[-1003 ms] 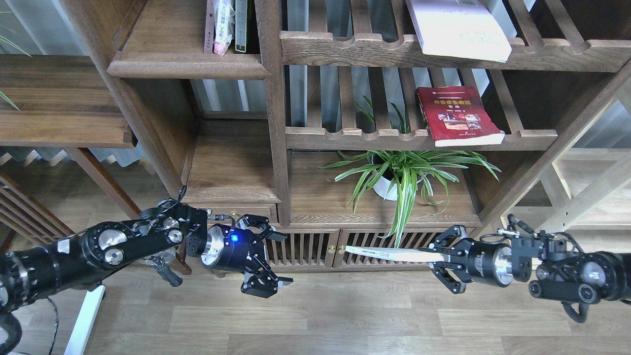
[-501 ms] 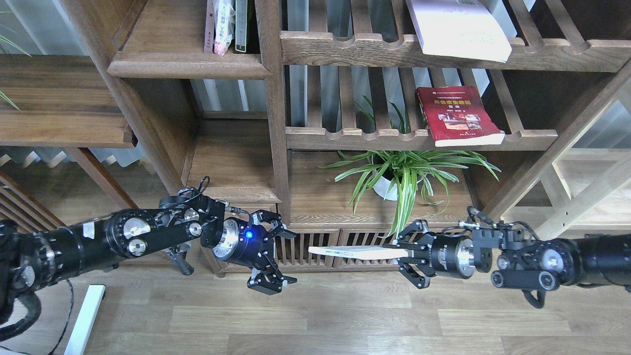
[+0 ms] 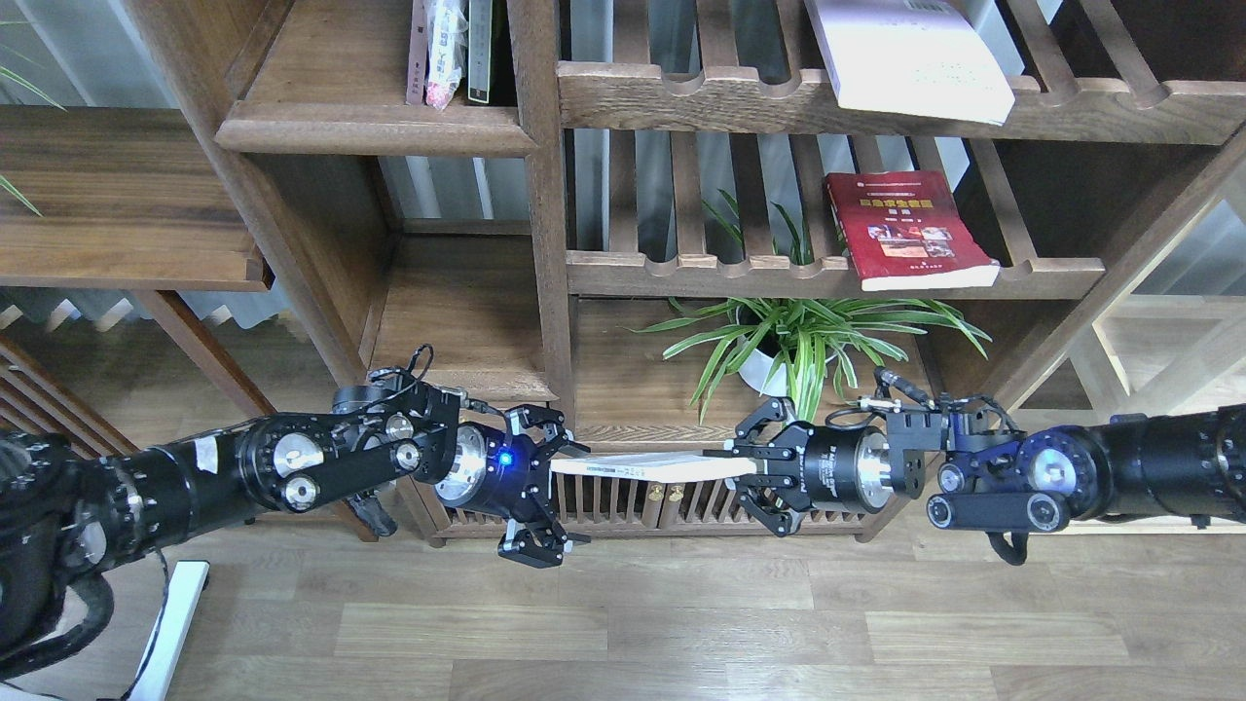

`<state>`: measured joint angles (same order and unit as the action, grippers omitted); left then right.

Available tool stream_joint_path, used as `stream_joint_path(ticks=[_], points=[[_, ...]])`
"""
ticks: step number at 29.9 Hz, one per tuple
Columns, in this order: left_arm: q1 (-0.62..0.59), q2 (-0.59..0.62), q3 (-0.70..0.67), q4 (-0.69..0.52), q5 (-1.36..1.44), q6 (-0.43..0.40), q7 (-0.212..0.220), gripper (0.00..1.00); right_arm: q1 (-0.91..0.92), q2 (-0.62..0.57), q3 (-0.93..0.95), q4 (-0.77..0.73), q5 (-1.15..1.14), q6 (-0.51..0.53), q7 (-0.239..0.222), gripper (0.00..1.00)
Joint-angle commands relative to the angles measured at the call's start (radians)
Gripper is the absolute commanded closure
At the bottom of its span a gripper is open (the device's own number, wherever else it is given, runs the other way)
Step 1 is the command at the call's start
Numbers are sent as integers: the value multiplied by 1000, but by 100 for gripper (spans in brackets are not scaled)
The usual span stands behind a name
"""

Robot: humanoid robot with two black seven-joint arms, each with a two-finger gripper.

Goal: Organize books on shelf
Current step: 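Move the left gripper to the paperback and grasp its edge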

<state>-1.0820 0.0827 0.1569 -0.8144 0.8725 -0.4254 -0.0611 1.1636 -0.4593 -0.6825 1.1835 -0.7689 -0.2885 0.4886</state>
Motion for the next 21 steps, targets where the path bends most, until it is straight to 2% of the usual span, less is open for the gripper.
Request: stream_joint_path(ticks=[1,9,14,16,20,21], points=[[-4,-17,1,15,0,17,-17,1,21,7,-5,22,8,0,0,96],[-3,-26,1,26,8,63,-28,1,51,37,-32,27,25,0,0,96],[2,-35,13,38,16,105,-60,5,62,51,-34,28,29,0,0,96],[2,-41,35,40,25,131,-86,11,65,51,-34,27,31,0,0,96],[1,-54,94,40,23,175,-126,40,71,51,-35,27,31,0,0,96],[1,-54,104,40,25,175,-132,42,73,51,-37,28,31,0,0,96]])
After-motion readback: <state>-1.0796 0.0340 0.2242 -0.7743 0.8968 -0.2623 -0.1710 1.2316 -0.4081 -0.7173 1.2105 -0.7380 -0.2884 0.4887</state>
